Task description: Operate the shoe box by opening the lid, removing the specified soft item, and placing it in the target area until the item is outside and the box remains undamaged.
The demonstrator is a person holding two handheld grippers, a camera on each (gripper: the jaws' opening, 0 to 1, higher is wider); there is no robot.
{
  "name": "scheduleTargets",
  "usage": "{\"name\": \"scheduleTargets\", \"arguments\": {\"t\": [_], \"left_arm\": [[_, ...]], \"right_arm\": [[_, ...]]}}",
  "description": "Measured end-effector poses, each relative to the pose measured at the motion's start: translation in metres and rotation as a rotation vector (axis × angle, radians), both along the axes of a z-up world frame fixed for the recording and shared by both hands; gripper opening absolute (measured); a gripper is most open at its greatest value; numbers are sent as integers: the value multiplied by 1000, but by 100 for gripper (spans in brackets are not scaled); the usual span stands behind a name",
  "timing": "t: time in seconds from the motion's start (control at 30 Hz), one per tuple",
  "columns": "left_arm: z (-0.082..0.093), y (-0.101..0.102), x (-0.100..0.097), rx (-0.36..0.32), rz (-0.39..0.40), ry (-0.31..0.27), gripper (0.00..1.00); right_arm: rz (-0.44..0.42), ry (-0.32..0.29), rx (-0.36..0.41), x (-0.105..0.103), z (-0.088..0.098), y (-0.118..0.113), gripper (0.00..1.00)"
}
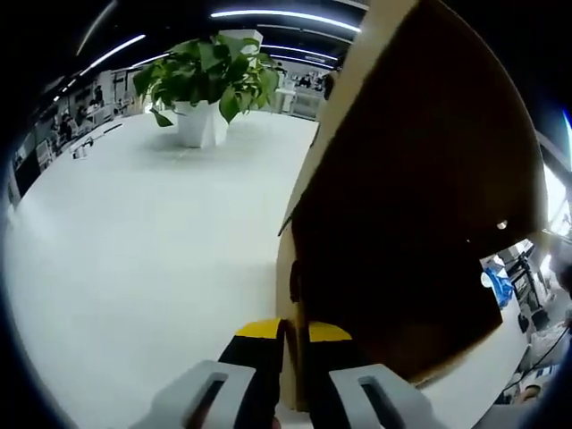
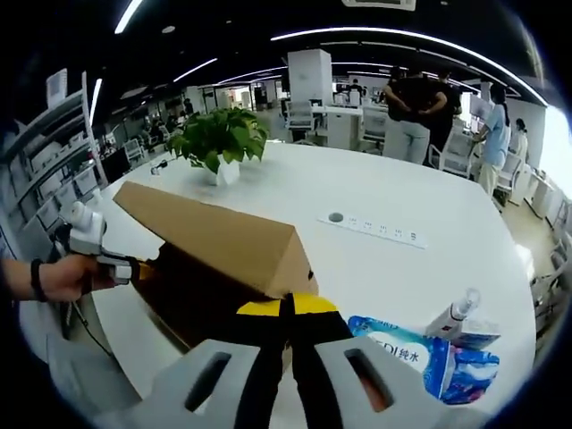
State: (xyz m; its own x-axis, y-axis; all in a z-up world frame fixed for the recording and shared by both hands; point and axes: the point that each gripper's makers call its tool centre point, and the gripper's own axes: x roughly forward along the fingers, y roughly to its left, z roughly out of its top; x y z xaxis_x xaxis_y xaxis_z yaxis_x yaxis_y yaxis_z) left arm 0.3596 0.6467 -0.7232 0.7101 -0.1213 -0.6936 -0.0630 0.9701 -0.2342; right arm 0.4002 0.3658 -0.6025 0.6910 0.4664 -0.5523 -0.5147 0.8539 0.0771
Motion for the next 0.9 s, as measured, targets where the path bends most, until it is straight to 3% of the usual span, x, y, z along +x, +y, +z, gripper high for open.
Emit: {"name": "scheduleTargets", "arguments": {"t": [0.33,0.47,0.5,0.53,0.6,0.7,0.9], "left_arm": [[0,-2,1,-46,-34,-17,10],[1,-4,2,-84,-83,-14,13],[1,-3,2,-91,-100,-10,13],[2,-3,2,-87,-110,-8,14],[5,2,1,-7,-150,-14,14],[21,5,4,52,-184,-63,15],[42,10,-4,86,-222,-126,17]], "right_arm": [[-4,29,6,-10,-19,-5,0],[-15,33,3,-13,-24,-9,0],[-40,52,34,-15,-26,-10,0],[-42,50,41,-16,-26,-10,0],[-42,50,31,-17,-30,-11,0],[-52,57,39,-18,-37,-13,0],[-61,79,61,-24,-46,-15,0]]}}
